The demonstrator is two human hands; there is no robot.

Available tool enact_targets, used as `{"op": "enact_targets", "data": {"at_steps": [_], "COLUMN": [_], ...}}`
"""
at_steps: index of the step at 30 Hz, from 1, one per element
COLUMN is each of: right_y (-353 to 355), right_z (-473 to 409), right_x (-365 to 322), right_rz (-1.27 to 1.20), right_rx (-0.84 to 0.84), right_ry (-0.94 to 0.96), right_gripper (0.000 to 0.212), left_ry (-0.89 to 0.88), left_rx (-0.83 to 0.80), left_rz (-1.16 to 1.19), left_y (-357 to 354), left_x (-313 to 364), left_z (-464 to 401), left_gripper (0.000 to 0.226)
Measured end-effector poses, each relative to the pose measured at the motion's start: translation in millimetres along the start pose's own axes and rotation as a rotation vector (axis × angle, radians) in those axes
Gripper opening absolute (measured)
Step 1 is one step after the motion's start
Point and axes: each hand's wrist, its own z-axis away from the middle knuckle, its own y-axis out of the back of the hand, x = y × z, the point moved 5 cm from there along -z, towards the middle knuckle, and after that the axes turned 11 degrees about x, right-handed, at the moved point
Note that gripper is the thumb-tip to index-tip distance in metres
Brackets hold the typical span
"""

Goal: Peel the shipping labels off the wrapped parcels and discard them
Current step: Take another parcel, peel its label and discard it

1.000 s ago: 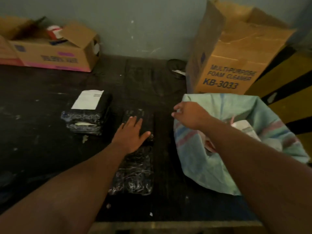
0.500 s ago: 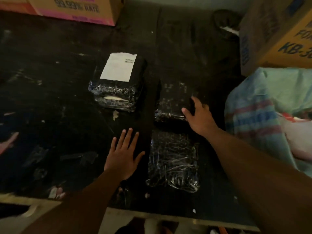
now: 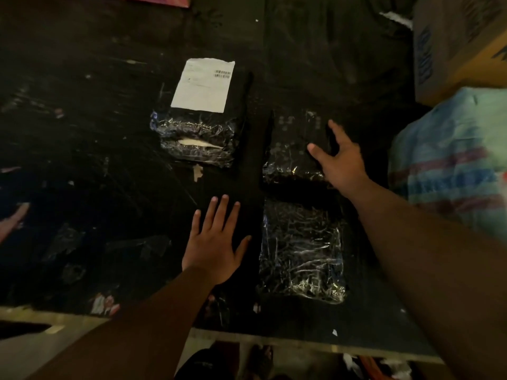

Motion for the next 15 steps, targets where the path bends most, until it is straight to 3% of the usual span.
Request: {"op": "enact_targets", "data": {"at_steps": [8, 15], "right_y": [28, 69], "right_z": [25, 131], "right_x": [-25, -6], "right_rz": [-0.102, -0.369], "right_rx": [0.061, 0.03], "right_ry": [0.005, 0.011], "right_gripper": [0.092, 0.067], "left_ry": [0.004, 0.027], "left_rx": [0.049, 0.065], "left_rz": [0.011, 0.016], "left_y": [4, 3], "left_x": [3, 2], "left_z": [2, 4], "left_gripper": [0.077, 0.076]}}
